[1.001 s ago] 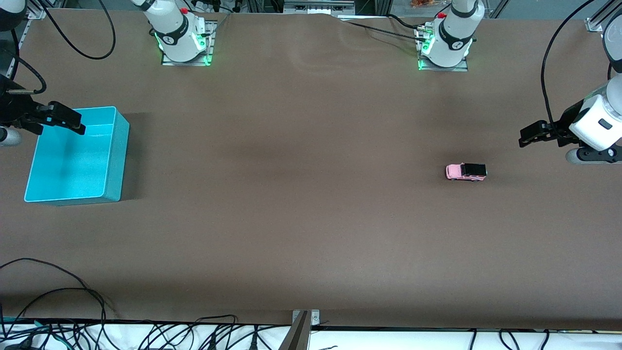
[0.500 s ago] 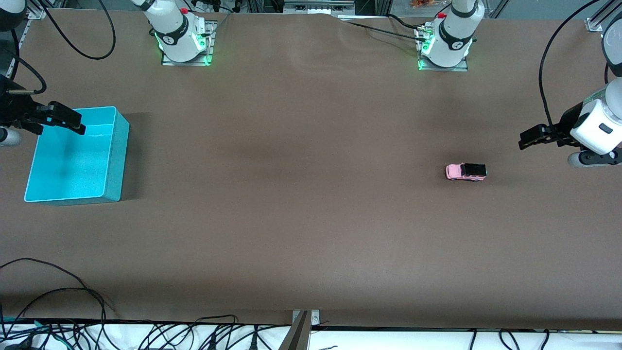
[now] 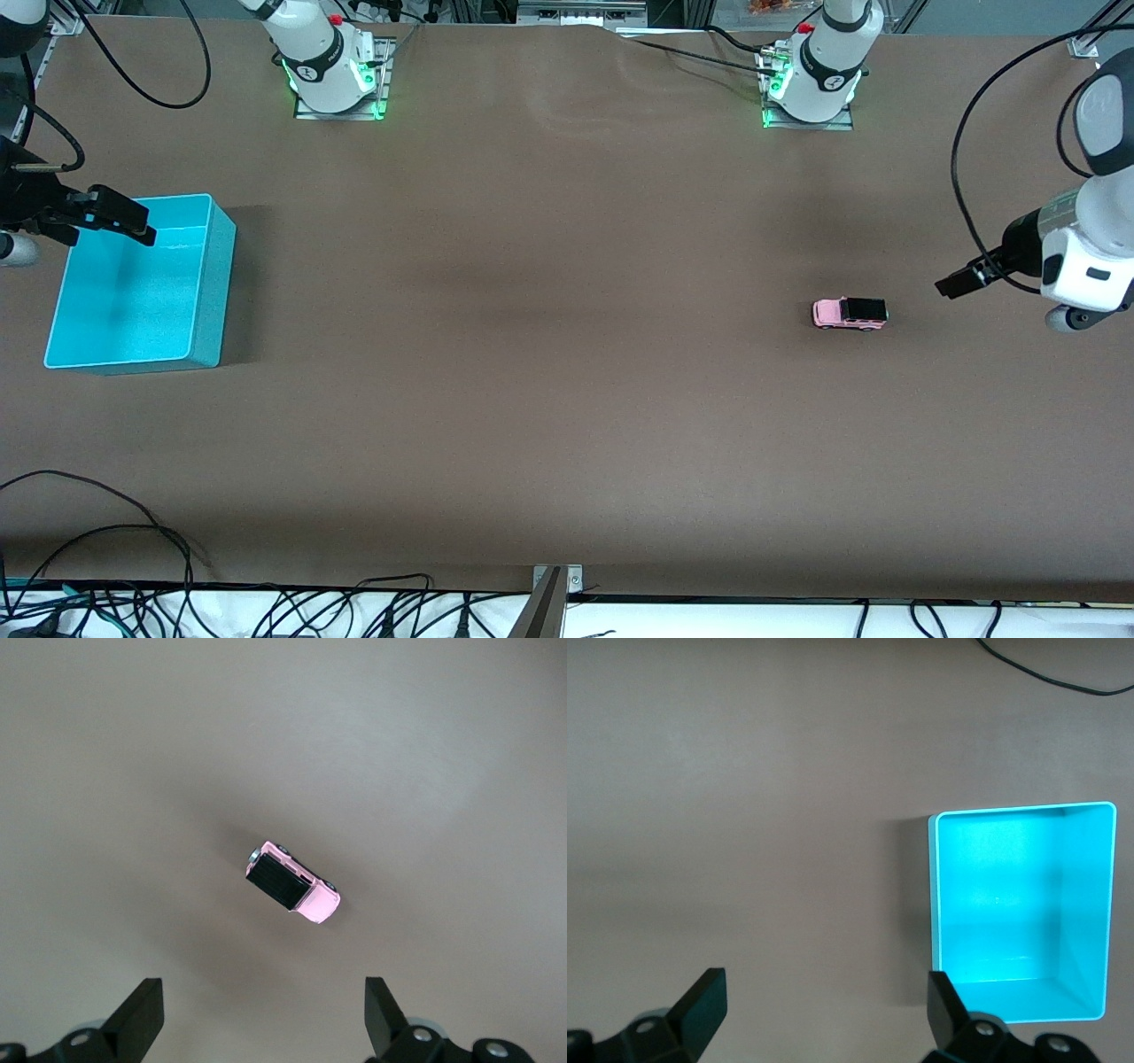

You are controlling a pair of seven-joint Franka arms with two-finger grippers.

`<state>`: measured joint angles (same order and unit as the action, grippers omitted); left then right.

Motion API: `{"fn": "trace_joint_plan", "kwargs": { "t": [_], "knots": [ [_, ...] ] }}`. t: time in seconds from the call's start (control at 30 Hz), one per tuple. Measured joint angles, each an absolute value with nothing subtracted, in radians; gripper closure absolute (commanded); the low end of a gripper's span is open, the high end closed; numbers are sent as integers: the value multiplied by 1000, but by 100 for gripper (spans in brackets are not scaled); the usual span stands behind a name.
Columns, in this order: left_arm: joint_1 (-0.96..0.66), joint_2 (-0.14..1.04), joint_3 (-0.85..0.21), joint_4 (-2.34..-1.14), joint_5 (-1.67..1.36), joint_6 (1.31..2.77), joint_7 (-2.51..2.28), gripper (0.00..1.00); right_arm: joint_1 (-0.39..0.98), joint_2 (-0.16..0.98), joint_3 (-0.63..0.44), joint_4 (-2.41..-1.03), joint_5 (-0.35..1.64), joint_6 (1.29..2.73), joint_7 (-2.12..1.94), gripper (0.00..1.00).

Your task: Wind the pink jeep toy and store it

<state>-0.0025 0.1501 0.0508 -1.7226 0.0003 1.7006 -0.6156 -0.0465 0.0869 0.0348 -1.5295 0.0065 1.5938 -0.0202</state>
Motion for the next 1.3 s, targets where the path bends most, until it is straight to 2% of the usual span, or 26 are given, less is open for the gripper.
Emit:
{"fn": "trace_joint_plan", "kwargs": {
  "t": [0.27, 0.47, 1.0, 1.3],
  "knots": [
    [-8, 228, 46, -1727, 0, 1718, -978, 0, -46, 87, 35, -1530, 6, 1594, -20, 0],
    [-8, 271, 44, -1757, -8, 1795, -1194, 0, -46, 87, 35, -1530, 6, 1594, -20, 0],
    [-2, 282, 45, -2055, -12, 2186, -1473, 0, -46, 88, 35, -1530, 6, 1594, -20, 0],
    [2, 282, 47, -2166, -27, 2357, -1489, 0, -46, 88, 35, -1530, 6, 1594, -20, 0]
  ]
}}
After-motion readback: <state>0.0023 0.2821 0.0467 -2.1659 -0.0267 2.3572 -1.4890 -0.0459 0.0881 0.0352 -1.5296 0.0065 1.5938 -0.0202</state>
